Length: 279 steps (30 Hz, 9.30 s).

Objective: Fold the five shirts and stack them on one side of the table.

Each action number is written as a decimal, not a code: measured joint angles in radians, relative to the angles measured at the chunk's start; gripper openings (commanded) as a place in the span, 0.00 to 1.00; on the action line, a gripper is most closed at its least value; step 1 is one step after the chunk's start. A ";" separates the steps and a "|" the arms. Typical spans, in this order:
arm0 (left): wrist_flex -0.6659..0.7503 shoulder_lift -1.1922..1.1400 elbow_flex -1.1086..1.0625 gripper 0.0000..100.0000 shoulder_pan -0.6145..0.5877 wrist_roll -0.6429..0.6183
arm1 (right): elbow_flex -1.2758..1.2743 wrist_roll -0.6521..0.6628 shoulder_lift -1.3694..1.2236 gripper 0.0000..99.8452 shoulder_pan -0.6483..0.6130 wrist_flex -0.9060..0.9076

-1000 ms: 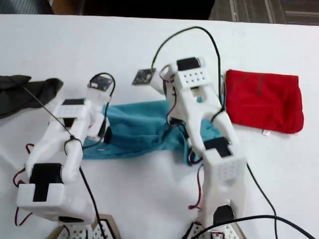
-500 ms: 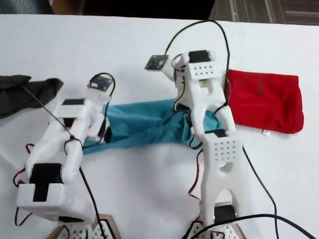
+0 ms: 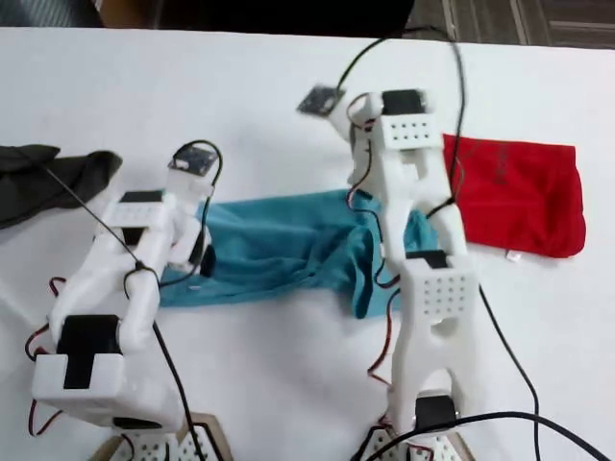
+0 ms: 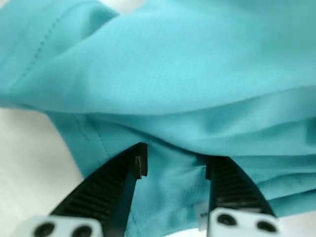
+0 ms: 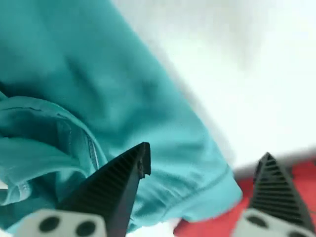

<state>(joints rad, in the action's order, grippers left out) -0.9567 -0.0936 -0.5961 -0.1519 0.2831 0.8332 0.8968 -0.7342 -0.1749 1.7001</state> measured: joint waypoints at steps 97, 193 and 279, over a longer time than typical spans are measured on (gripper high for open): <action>0.000 -0.002 0.006 0.21 0.012 0.028 | -0.637 -0.048 0.410 0.03 -0.083 -0.006; 0.000 -0.002 0.006 0.21 0.012 0.028 | -0.669 -0.044 0.261 0.03 0.256 -0.428; -0.345 0.516 0.046 0.21 -0.169 0.104 | -2.027 -0.325 1.163 0.02 0.299 -1.123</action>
<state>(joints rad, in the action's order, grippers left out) -1.3019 0.4219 -0.5501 -0.3207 0.3874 -1.1937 0.5715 0.4289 0.1243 0.5769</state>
